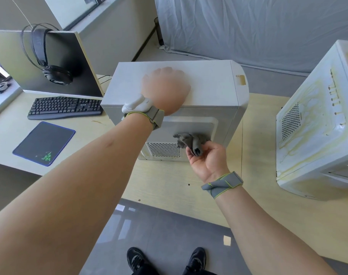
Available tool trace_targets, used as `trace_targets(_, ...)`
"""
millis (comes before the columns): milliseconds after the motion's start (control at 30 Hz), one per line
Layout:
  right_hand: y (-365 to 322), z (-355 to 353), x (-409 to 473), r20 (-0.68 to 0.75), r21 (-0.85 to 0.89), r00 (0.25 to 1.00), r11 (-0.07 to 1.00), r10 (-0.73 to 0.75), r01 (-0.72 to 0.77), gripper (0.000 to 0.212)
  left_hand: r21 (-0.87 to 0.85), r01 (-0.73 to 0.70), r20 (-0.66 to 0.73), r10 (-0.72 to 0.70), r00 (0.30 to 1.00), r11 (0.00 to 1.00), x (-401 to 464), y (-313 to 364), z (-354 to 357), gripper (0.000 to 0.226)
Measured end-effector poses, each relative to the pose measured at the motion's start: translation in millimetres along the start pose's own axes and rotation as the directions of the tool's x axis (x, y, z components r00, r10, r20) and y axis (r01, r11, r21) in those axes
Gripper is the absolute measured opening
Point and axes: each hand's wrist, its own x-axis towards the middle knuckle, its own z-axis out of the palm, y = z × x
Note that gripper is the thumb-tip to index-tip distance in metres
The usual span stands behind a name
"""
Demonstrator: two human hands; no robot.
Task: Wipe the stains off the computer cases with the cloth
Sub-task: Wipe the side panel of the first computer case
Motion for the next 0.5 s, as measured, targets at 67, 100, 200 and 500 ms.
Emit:
trace_targets(67, -6.8, -5.4, -2.2, -0.071, -0.055, 0.997, 0.999, -0.005, 0.001, 0.024, -0.002, 0.007, 0.001, -0.007, 1.0, 1.0, 0.2, -0.9, -0.4, 0.052)
trace_targets(100, -9.1, -13.0, -0.3, -0.137, -0.102, 0.991, 0.995, -0.014, 0.0, 0.023, -0.002, 0.01, 0.001, -0.01, 1.0, 1.0, 0.0, -1.1, -0.2, 0.052)
trace_targets(200, -8.7, -52.6, 16.7, -0.309, -0.241, 0.95, 0.97, -0.038, -0.039, 0.025, -0.003, 0.011, 0.008, -0.011, 1.0, 1.0, 0.6, -1.1, 0.0, 0.052)
trace_targets(500, -5.8, -121.4, 77.7, -0.486, -0.149, 0.873, 0.988, -0.044, -0.033, 0.035, -0.002, 0.006, 0.002, -0.006, 1.0, 1.0, 1.1, -2.6, 1.1, 0.051)
